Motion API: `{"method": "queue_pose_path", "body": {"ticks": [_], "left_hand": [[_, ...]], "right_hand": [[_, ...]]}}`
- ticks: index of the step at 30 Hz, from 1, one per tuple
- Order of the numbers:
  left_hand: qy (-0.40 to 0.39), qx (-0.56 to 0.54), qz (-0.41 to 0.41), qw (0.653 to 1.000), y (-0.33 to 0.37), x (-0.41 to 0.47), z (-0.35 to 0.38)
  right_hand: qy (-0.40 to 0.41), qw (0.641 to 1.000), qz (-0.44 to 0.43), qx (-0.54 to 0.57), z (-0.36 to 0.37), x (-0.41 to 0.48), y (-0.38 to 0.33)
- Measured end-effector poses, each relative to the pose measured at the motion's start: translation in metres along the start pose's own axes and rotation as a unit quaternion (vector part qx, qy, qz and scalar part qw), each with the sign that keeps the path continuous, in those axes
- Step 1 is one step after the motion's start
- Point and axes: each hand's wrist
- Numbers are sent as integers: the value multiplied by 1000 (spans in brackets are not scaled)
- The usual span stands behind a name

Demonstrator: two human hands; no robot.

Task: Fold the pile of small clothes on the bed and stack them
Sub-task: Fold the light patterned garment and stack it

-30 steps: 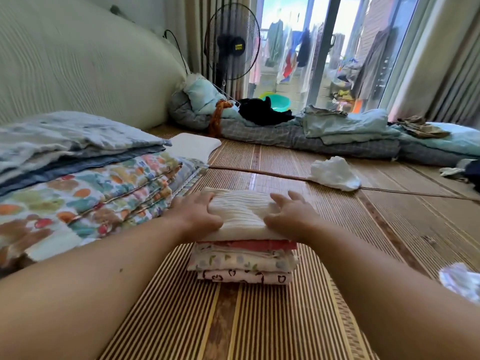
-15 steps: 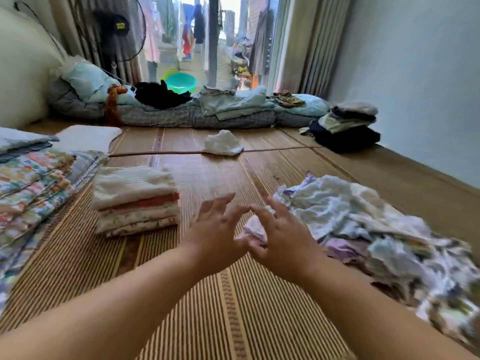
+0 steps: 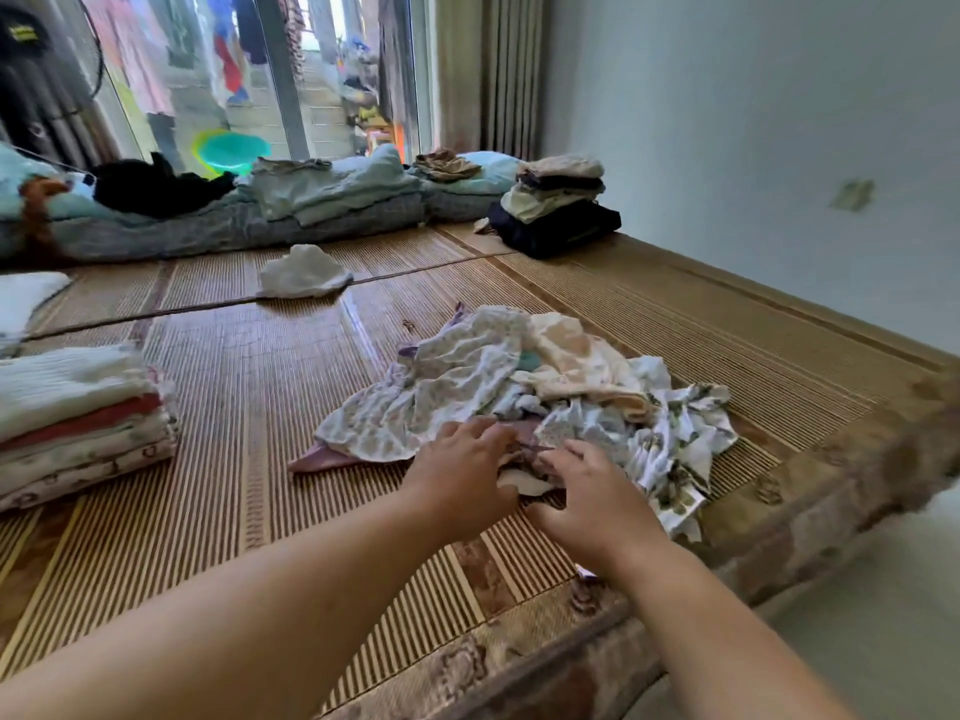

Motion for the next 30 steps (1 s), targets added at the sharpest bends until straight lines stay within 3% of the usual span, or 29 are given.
{"method": "queue_pose_path", "body": {"ticks": [8,12,18,20,21,23,25,30], "left_hand": [[34,29,-196,980,-41,98,28],[26,97,-223,970,-55,112,38],[42,-2,-122,992,-59,89,15],[5,64,-43,997,-60,67,3],[-12,49,-64,997,-65,52,-6],[-15,-130,-106,986,-67,32,-16],[6,-113,-61,992,-78,-1,-38],[-118,-23,37,992,-100,-98,-77]], "right_hand": [[-19,999,-22,16,11,24,19],[-30,999,-24,6,17,28,20],[-12,999,-28,-11,19,36,10],[0,1000,-29,-1,19,39,1],[6,999,-33,5,19,39,-9],[29,999,-34,23,20,42,-18],[56,997,-29,46,20,40,-35],[102,989,22,107,27,42,-60]]}}
Point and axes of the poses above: each hand's wrist, its own x-axis towards the middle knuckle, its own z-axis out of the palm, y = z × x, and after that the axes turned 11 degrees about y, right-handed
